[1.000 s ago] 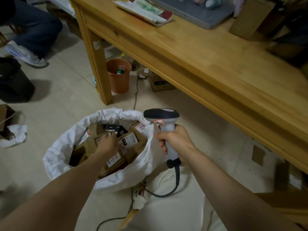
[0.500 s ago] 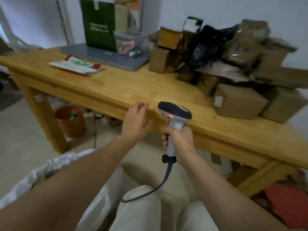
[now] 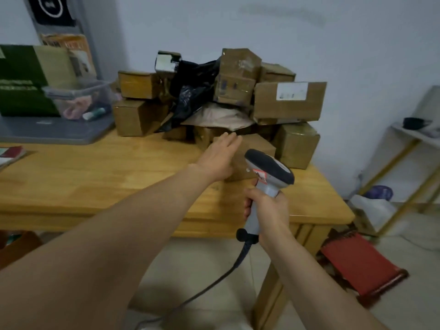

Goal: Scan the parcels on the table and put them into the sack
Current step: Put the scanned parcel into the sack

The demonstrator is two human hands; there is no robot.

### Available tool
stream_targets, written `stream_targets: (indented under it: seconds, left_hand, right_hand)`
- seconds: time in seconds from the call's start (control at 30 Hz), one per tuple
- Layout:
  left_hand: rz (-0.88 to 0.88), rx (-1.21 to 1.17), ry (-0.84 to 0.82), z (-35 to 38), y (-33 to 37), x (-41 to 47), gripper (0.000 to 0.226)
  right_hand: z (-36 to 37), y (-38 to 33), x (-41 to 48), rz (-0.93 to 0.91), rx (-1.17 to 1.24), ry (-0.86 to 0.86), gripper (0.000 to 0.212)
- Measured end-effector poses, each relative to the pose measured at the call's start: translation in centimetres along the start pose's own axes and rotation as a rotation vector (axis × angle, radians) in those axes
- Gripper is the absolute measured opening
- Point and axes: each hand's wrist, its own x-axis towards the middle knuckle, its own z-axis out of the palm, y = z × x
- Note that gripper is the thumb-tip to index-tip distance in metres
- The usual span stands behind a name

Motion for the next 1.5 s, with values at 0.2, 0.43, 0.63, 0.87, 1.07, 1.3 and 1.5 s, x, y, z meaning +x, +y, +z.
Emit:
stream_targets:
  seconds: [0.2,0.43,0.63,0.87,1.07,1.3,1.5]
  left_hand:
    - [0.016,0.078,-0.045,-0.9,-0.6,0.6,0.065]
    - [-0.126,-0.087,-0.168,-4.4,-2.0,-1.2,0.056]
    - [-0.303,0.051,-0.26,-3.5,4.8,0.7,0.107]
    - [-0.154,0.004,-0.362,-5.4,3.9,0.0,0.092]
    - [-0.064,0.211,-0.661,-8.4,3.2,-2.3,0.096]
    - [-0.159,0.108,-0.533,-8.7,2.6,-4.7,0.07]
    - [-0.502,-0.548,-0.274,-10.8,-2.3,-9.0,0.063]
  right_hand:
    - [-2.0,0.4,1.5,-0.001,0.023,0.028,0.015]
    - [-2.2,0.4,2.2,0.021,0.083,0.037,0.017]
    - [-2.8,0.3,1.7,-0.011,0.195,0.108,0.011]
    - [-3.8,0.2,0.8,-0.007,0.202,0.141,0.013]
    - [-2.3,0.1,0.0,0.004,0.214,0.09,0.017]
    - [-1.6,0.6,-1.3,0.01,0.192,0.077,0.013]
    - [-0.1,1.1,-2.2,0.012,0.167,0.046,0.015]
